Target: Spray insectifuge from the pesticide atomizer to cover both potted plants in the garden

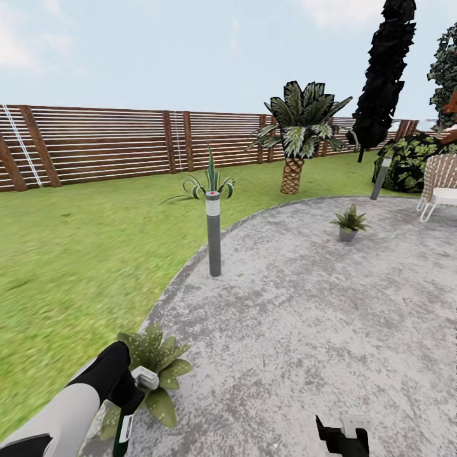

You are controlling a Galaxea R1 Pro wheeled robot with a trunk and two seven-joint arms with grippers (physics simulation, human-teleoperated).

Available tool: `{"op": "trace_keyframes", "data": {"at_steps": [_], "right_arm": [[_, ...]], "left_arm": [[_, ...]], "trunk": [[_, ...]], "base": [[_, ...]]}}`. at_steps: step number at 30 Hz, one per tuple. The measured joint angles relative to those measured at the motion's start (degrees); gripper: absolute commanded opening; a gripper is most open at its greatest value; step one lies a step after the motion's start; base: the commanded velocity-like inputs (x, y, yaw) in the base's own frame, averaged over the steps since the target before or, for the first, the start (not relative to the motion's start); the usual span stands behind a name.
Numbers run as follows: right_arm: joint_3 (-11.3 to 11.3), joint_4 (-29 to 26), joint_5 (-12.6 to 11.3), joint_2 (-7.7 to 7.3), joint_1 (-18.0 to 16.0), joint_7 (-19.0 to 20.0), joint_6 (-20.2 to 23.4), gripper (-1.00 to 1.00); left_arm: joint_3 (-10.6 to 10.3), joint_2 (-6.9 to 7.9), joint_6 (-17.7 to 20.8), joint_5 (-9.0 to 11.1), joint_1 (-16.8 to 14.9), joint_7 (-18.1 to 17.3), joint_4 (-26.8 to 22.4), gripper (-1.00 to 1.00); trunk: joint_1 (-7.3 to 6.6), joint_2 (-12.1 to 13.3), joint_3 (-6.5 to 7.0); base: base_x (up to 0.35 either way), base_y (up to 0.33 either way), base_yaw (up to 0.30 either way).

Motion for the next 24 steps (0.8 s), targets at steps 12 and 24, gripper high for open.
{"op": "trace_keyframes", "data": {"at_steps": [12, 24], "right_arm": [[0.00, -0.01, 0.00, 0.00, 0.00, 0.00, 0.01, 1.00], [0.00, -0.01, 0.00, 0.00, 0.00, 0.00, 0.01, 1.00]], "left_arm": [[0.02, 0.17, 0.08, -0.19, 0.05, 0.06, -0.52, -1.00], [0.27, 0.47, 0.43, -0.23, -0.50, 0.03, -0.56, -1.00]], "trunk": [[0.00, 0.00, -0.18], [2.20, -4.01, -3.03]], "base": [[0.000, -0.002, 0.000], [0.000, 0.000, 0.000]]}}
